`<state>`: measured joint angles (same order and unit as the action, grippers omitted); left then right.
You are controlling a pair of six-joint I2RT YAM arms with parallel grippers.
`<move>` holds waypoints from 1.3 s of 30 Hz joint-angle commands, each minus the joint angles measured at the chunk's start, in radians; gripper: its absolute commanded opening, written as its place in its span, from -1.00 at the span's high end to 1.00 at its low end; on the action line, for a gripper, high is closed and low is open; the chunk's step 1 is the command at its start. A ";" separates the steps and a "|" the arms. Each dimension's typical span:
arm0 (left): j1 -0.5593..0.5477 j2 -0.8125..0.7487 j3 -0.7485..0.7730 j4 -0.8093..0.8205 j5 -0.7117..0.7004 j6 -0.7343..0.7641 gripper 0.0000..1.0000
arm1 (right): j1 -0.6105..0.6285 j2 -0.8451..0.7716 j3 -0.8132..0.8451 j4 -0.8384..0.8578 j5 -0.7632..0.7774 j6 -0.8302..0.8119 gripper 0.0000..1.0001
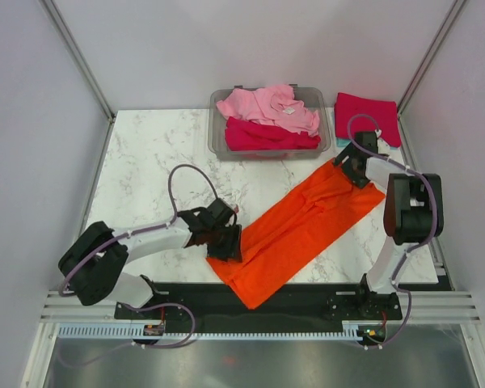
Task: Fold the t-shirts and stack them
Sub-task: Fold the tshirt
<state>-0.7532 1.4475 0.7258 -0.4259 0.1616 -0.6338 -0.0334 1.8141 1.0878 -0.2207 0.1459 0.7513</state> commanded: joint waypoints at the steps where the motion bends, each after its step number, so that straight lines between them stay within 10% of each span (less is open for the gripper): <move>1: -0.116 -0.077 -0.078 -0.025 0.104 -0.156 -0.17 | -0.016 0.160 0.153 -0.115 0.087 -0.078 -0.80; 11: -0.176 -0.392 -0.100 -0.126 0.070 -0.161 -0.16 | -0.017 0.314 0.435 -0.121 -0.021 -0.231 -0.78; 22: -0.138 -0.216 0.064 -0.134 -0.158 0.040 -0.22 | -0.023 -0.080 0.446 -0.369 0.075 -0.348 -0.88; 26: -0.009 -0.176 0.032 -0.061 -0.085 0.089 -0.18 | 0.019 -0.330 0.161 -0.414 -0.023 -0.225 -0.88; 33: 0.066 -0.130 -0.019 0.059 0.030 0.066 -0.11 | 0.665 -0.796 -0.356 -0.376 0.009 0.227 -0.81; 39: 0.066 -0.190 -0.075 0.107 0.055 0.043 -0.08 | 1.352 -0.856 -0.531 -0.373 0.289 0.831 -0.67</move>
<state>-0.6868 1.3014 0.6743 -0.3855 0.1795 -0.6079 1.0676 0.9463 0.5472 -0.5934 0.2230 1.1709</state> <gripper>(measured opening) 0.545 0.836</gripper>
